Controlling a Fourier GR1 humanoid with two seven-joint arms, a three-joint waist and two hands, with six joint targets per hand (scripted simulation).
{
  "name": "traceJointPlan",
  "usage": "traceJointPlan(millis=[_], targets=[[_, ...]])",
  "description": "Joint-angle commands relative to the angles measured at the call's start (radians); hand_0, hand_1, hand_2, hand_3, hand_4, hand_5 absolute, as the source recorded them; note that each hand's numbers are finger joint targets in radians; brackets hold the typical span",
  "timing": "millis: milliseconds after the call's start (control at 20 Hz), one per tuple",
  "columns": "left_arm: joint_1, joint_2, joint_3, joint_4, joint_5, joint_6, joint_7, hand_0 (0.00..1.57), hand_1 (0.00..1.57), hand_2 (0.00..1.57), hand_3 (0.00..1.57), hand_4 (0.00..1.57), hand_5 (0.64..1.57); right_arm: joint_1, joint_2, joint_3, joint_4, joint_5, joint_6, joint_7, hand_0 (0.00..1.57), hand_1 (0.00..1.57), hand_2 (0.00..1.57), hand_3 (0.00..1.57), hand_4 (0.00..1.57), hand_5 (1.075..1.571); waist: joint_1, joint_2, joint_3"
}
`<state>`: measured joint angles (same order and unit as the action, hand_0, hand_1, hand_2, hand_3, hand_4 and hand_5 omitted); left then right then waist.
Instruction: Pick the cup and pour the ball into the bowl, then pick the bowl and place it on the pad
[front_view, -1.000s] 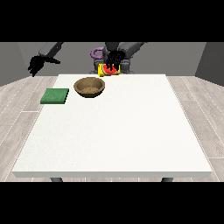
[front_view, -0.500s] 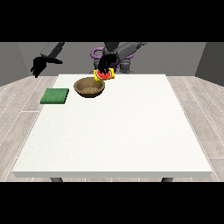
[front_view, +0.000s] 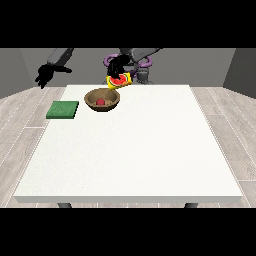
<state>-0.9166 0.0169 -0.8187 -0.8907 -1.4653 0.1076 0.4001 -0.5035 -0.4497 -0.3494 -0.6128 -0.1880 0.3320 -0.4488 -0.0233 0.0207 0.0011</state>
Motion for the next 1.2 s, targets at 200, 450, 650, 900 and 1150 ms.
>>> traceJointPlan(millis=[200,450,650,900,1150], targets=[[-0.078,0.003,0.046,-0.066,-0.085,-0.153,-0.092,1.54,1.54,1.57,1.57,1.21,1.462,0.048,-0.049,-0.021,0.039,-0.012,0.052,-0.045,0.0,0.0,0.0,0.2,0.0,1.518,0.044,-0.013,-0.0004],[-0.093,0.014,0.098,-0.083,-0.136,-0.141,-0.118,1.52,1.52,1.57,1.57,1.2,1.462,0.037,-0.027,-0.019,0.052,-0.017,0.023,-0.017,0.0,0.0,0.0,0.0,0.43,1.555,0.043,0.022,-0.0005],[0.096,0.032,0.265,-0.199,0.085,0.052,-0.083,0.0,0.0,1.57,1.57,1.27,1.452,0.096,-0.029,-0.042,0.052,-0.047,0.042,0.001,0.0,0.0,0.0,0.0,0.43,1.555,0.11,-0.028,-0.0037],[0.169,0.128,0.492,-0.257,0.299,0.184,-0.166,0.28,0.28,1.57,1.57,1.0,1.571,0.106,0.012,-0.03,0.036,-0.046,0.012,0.026,0.0,0.0,0.0,0.0,0.47,1.558,0.166,-0.01,-0.0061],[0.215,0.049,0.653,-0.295,0.62,0.174,-0.298,1.29,1.29,1.57,1.53,1.0,1.564,0.075,0.037,-0.034,0.006,-0.053,-0.017,0.003,0.0,0.0,0.0,0.0,0.24,1.561,0.158,0.101,-0.007]])
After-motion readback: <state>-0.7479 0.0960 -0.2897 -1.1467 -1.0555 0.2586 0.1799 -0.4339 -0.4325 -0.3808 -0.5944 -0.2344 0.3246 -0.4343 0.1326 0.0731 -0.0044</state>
